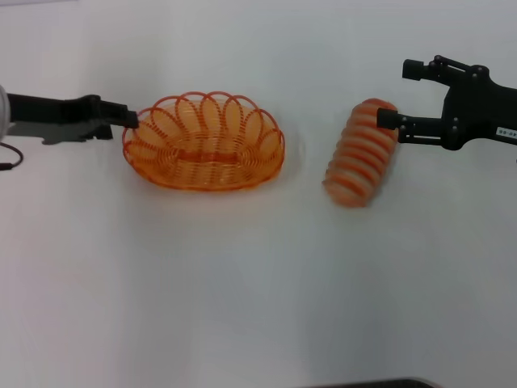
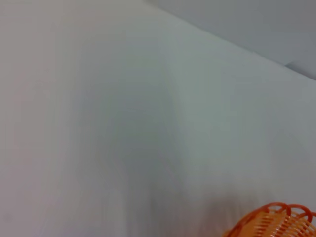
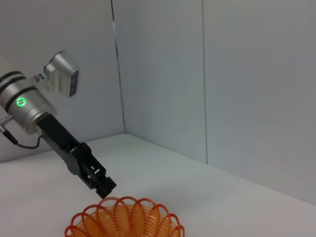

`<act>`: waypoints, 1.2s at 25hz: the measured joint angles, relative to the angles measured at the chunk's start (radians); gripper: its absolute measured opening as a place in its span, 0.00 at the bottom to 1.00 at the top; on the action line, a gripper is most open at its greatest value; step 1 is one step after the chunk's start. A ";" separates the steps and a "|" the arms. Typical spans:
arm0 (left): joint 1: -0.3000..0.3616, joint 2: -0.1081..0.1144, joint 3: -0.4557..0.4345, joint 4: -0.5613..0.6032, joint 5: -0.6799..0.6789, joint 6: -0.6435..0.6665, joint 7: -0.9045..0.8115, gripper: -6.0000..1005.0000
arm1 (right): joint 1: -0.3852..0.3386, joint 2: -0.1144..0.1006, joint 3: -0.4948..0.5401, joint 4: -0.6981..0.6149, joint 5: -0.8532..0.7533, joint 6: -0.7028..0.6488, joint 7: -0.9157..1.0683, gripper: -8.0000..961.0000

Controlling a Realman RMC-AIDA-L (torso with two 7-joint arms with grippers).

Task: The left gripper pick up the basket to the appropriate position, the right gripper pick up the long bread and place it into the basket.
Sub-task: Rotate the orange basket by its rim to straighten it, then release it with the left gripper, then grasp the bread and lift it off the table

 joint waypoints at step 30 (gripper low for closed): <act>0.023 0.045 0.016 0.139 -0.114 0.416 0.824 0.58 | 0.056 -0.015 -0.029 -0.091 -0.053 0.014 0.319 0.98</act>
